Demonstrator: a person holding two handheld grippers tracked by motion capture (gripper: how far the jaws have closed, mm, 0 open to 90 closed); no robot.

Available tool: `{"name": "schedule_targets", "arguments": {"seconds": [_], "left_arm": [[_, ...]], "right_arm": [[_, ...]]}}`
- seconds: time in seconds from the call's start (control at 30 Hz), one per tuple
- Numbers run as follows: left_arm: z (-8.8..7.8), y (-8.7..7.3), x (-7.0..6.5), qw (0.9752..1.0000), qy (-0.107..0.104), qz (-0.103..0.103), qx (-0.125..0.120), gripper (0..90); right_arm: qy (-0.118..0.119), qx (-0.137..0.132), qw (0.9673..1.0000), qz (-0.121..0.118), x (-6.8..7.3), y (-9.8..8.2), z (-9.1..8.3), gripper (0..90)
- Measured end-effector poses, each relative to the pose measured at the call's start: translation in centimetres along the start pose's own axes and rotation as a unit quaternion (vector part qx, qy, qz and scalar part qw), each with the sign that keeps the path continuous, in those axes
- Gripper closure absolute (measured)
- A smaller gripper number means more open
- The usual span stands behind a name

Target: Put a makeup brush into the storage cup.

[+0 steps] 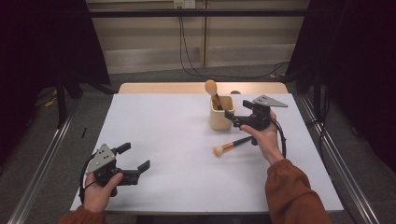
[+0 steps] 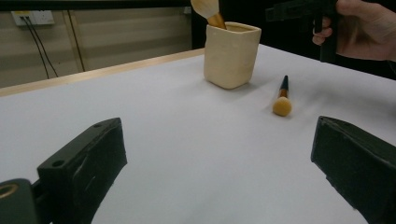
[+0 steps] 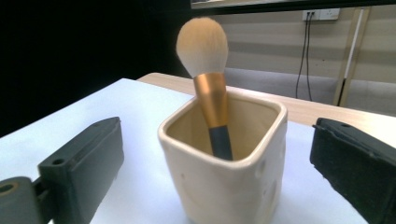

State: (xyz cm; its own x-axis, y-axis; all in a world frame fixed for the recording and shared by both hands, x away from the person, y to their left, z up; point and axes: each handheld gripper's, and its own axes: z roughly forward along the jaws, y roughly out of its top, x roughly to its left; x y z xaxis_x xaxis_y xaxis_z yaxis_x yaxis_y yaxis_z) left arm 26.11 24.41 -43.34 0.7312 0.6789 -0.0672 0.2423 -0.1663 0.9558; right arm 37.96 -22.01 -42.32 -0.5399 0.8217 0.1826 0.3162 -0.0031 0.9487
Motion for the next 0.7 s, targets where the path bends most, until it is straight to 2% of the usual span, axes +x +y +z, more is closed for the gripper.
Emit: {"name": "schedule_targets", "arguments": {"seconds": [0.07, 0.37, 0.47, 0.7], "left_arm": [[0.0, 0.0, 0.0, 1.0000, 0.000, 0.000, -0.001, 3.1], [0.0, 0.0, 0.0, 1.0000, 0.002, -0.001, 0.000, 3.1], [-0.1, 0.0, 0.0, 1.0000, 0.002, -0.001, -0.002, 3.1], [-0.2, 0.0, 0.0, 1.0000, 0.005, -0.001, -0.002, 3.1]], "right_arm": [[-0.002, 0.001, 1.0000, -0.004, 0.1, -0.3, -0.4, 1.2], [-0.008, -0.001, 0.9998, 0.019, -0.3, -1.6, -2.5, 1.5], [-0.012, -0.004, 0.9998, 0.015, -0.2, -1.9, -3.3, 1.6], [-0.032, 0.018, 0.9993, -0.001, 0.3, -2.6, -4.9, 1.6]]}}
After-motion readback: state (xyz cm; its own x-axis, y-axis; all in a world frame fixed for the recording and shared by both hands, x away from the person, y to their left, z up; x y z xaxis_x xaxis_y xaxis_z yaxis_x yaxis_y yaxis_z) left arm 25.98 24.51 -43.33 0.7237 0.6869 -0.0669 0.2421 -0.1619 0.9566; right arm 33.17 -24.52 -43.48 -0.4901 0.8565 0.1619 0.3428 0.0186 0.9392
